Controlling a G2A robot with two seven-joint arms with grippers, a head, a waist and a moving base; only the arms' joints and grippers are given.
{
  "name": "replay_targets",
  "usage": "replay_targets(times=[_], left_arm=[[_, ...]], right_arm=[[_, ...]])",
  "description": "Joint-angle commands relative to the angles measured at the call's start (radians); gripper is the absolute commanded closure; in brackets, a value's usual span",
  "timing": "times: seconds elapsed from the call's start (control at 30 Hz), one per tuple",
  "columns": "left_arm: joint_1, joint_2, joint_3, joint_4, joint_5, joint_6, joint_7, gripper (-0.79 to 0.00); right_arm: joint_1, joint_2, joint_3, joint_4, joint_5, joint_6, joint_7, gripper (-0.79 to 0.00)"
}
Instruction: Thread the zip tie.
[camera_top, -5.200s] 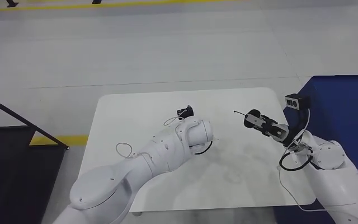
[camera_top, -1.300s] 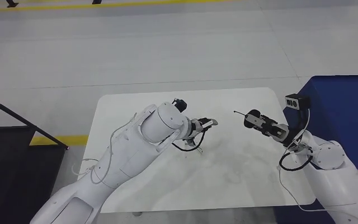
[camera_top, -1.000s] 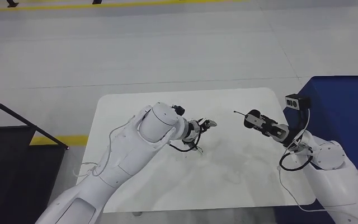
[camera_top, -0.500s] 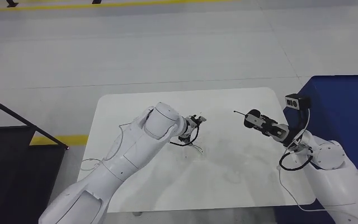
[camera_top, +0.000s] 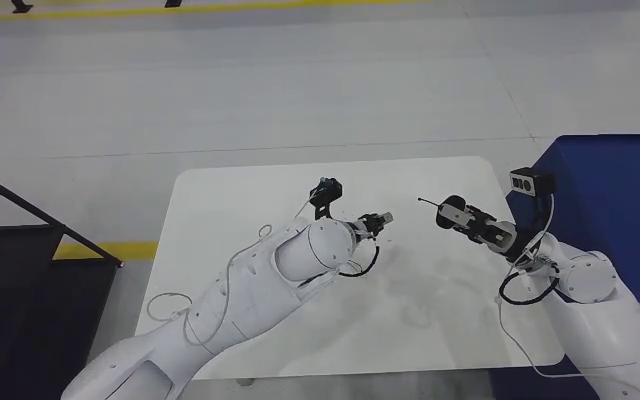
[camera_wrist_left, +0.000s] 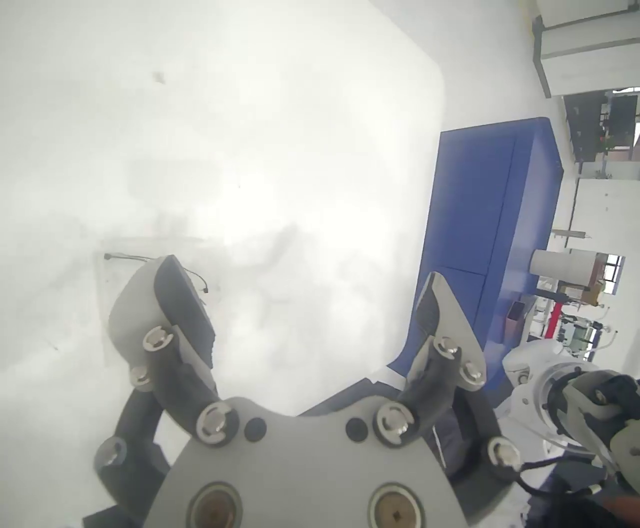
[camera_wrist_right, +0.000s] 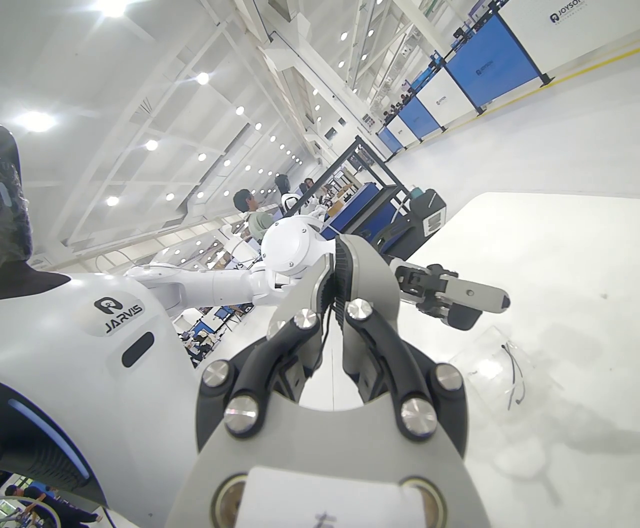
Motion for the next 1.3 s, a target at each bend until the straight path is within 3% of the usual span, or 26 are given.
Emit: replay_targets(times=[0.0, 0.07, 0.13, 0.2, 0.33, 0.4, 0.77, 0.87, 0.97, 1.03, 1.07, 1.13, 1.2, 1.27], left_arm=[[0.000, 0.000, 0.000, 0.000, -0.014, 0.002, 0.001, -0.785], [0.005, 0.004, 0.027, 0.037, 0.005, -0.102, -0.092, -0.785], [-0.027, 0.005, 0.092, 0.051, 0.193, -0.097, -0.040, -0.785], [-0.055, 0.010, 0.164, 0.020, 0.337, -0.118, -0.088, -0.785], [-0.099, 0.050, 0.232, -0.046, 0.586, -0.220, -0.218, -0.785], [-0.109, 0.078, 0.243, -0.089, 0.669, -0.334, -0.302, -0.785], [-0.107, 0.084, 0.240, -0.096, 0.682, -0.359, -0.305, -0.785], [-0.162, 0.088, 0.311, -0.095, 0.939, -0.453, -0.383, -0.785], [-0.227, 0.099, 0.342, -0.124, 1.073, -0.617, -0.577, -0.785], [-0.259, 0.113, 0.340, -0.158, 1.062, -0.829, -0.674, -0.785], [-0.277, 0.116, 0.332, -0.152, 1.063, -0.893, -0.709, -0.785], [-0.288, 0.119, 0.315, -0.138, 1.025, -0.982, -0.769, -0.785], [-0.287, 0.122, 0.284, -0.129, 0.979, -1.058, -0.739, -0.785], [-0.285, 0.123, 0.269, -0.116, 0.958, -1.073, -0.723, -0.785]], right_arm=[[0.000, 0.000, 0.000, 0.000, 0.000, 0.000, 0.000, 0.000], [0.000, 0.000, 0.000, 0.000, 0.000, 0.000, 0.000, 0.000], [0.000, 0.000, 0.000, 0.000, 0.000, 0.000, 0.000, 0.000], [0.000, 0.000, 0.000, 0.000, 0.000, 0.000, 0.000, 0.000], [0.000, 0.000, 0.000, 0.000, 0.000, 0.000, 0.000, 0.000], [0.000, 0.000, 0.000, 0.000, 0.000, 0.000, 0.000, 0.000], [0.000, 0.000, 0.000, 0.000, 0.000, 0.000, 0.000, 0.000], [0.000, 0.000, 0.000, 0.000, 0.000, 0.000, 0.000, 0.000], [0.000, 0.000, 0.000, 0.000, 0.000, 0.000, 0.000, 0.000], [0.000, 0.000, 0.000, 0.000, 0.000, 0.000, 0.000, 0.000], [0.000, 0.000, 0.000, 0.000, 0.000, 0.000, 0.000, 0.000], [0.000, 0.000, 0.000, 0.000, 0.000, 0.000, 0.000, 0.000], [0.000, 0.000, 0.000, 0.000, 0.000, 0.000, 0.000, 0.000], [0.000, 0.000, 0.000, 0.000, 0.000, 0.000, 0.000, 0.000]])
